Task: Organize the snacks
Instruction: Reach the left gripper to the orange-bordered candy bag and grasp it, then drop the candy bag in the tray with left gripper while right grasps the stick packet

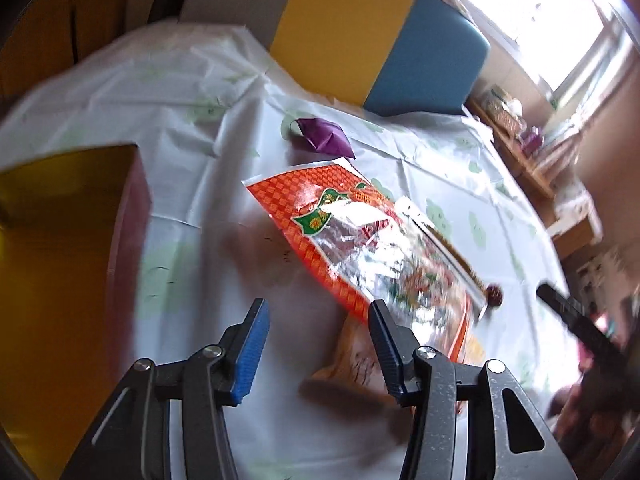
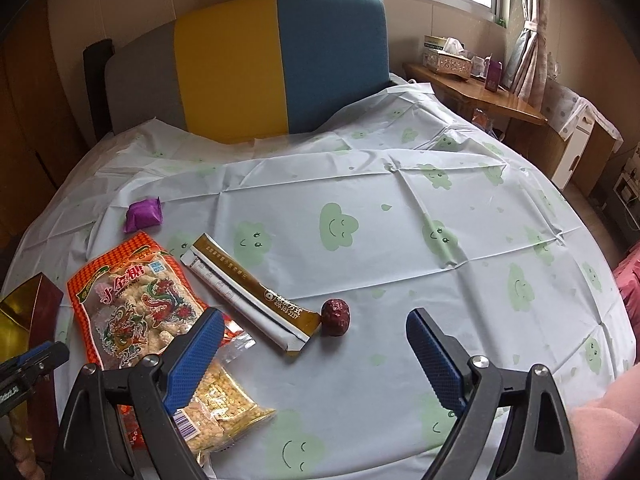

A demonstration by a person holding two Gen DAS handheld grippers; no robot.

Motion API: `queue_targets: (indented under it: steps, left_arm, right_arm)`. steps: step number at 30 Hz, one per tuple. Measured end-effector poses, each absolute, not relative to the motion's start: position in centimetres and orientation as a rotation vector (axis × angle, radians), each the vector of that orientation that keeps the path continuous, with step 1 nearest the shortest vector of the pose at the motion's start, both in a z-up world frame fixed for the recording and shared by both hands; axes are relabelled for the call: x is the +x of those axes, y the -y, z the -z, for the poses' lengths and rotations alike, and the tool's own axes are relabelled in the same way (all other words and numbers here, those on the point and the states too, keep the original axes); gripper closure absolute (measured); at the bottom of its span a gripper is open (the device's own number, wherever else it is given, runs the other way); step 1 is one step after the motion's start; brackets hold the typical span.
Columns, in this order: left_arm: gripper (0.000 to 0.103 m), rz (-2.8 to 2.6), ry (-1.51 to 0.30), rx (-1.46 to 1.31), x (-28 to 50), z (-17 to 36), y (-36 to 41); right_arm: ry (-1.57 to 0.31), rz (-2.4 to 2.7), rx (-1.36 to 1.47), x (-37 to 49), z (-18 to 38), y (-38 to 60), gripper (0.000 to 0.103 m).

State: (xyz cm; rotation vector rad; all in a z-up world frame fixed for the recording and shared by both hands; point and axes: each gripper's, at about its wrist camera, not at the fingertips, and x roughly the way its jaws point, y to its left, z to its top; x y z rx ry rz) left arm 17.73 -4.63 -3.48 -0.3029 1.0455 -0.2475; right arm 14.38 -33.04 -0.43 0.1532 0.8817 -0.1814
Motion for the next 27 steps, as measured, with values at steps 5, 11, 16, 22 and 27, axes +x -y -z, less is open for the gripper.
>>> queue_targets:
  steps: [5, 11, 16, 22, 27]
  left_arm:
    - [0.053, 0.269, -1.056, -0.401, 19.2, 4.3, 5.2]
    - [0.098, 0.300, -1.055, -0.443, 20.4, 4.7, 5.7]
    - [0.103, 0.342, -0.979, -0.377, 19.9, 1.8, 6.8]
    - [0.103, 0.375, -0.886, -0.306, 19.1, -1.1, 7.6]
    - [0.103, 0.387, -0.817, -0.299, 18.6, -3.9, 6.9]
  right_arm:
    - [-0.883, 0.176, 0.157, 14.6, 0.5, 33.2, 0.009]
    - [-0.888, 0.171, 0.148, 14.7, 0.7, 33.0, 0.009]
    - [-0.895, 0.180, 0.139, 14.9, 0.9, 33.0, 0.012]
    - [-0.907, 0.198, 0.120, 14.9, 1.2, 33.1, 0.013]
    - [-0.918, 0.204, 0.117, 15.0, 1.4, 33.2, 0.014]
